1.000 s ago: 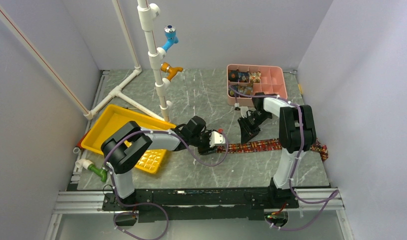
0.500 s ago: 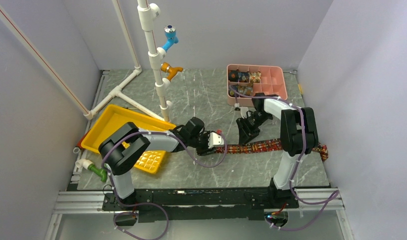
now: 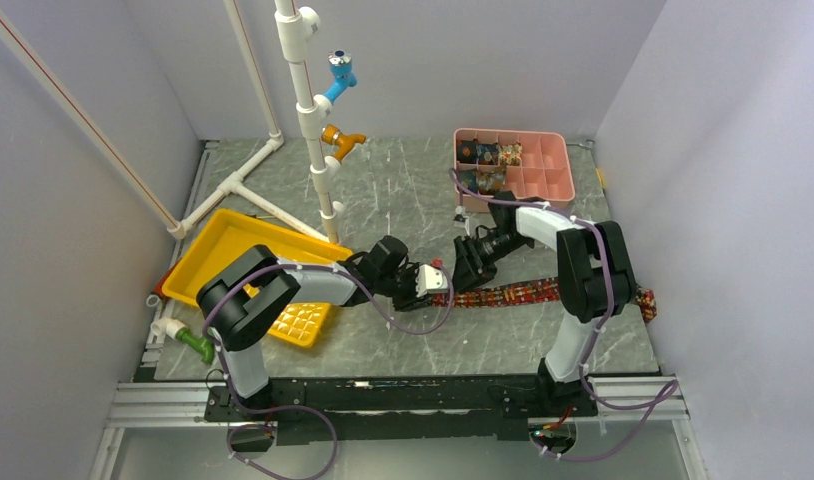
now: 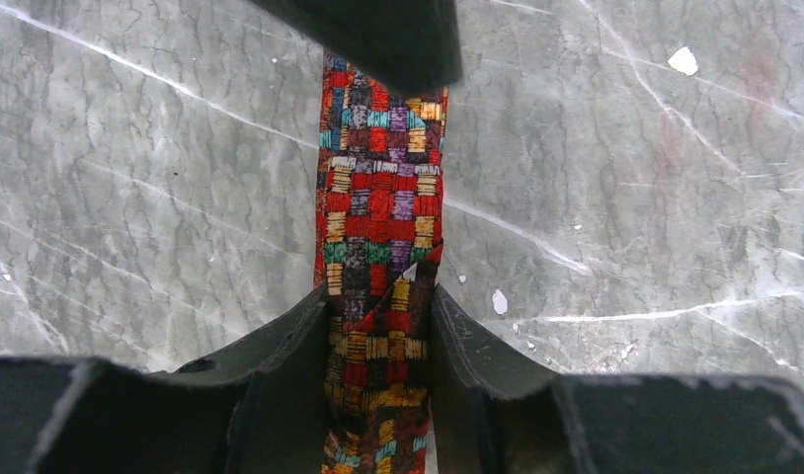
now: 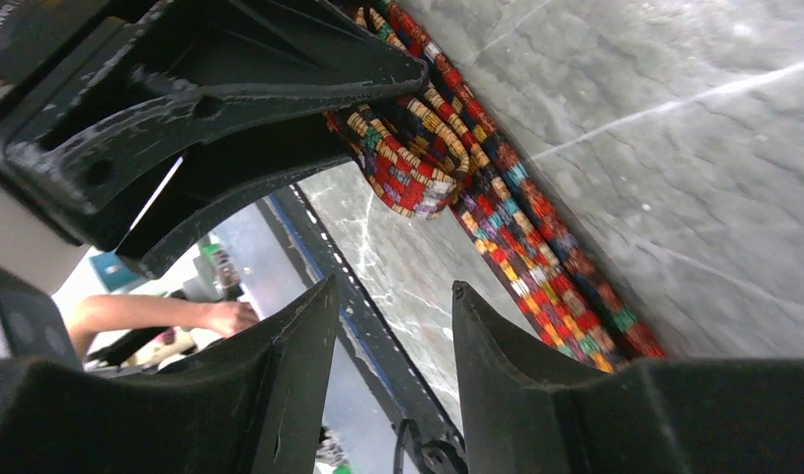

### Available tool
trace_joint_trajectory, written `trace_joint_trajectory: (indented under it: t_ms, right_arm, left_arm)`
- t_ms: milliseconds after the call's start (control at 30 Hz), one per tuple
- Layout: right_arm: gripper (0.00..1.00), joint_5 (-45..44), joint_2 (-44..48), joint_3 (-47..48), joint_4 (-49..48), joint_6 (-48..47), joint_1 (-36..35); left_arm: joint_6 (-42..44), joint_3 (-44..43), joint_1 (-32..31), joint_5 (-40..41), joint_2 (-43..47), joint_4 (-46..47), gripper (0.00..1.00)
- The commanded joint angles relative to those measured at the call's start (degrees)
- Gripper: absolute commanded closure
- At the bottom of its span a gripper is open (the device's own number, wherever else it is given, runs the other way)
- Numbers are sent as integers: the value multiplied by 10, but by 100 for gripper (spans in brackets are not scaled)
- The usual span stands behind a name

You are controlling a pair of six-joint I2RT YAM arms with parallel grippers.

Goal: Roll the ties
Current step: Roll the tie at the center of the board.

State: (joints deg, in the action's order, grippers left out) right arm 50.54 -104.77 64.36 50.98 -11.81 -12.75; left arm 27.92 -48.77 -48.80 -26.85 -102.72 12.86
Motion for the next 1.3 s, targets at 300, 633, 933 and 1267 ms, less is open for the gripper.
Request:
trace_joint_trajectory:
  t_ms: [300,633,933,1267]
  right_arm:
    - [49,45,-51,-12,-137,106,-45]
    - [76,-27,-79,-13,-153,110,-65]
    - [100,-133,-116,-11,-145,94,-69]
    - [100,-156,-147,-4,-140,85,-71]
  left_arm:
    - [-12,28,-2,24,-9,-62,59]
    - [-20,26,-2,24,-14,-58,57]
    - [-79,103,75,-46,70,-5,27]
    - [26,134,79,-74,69,71,28]
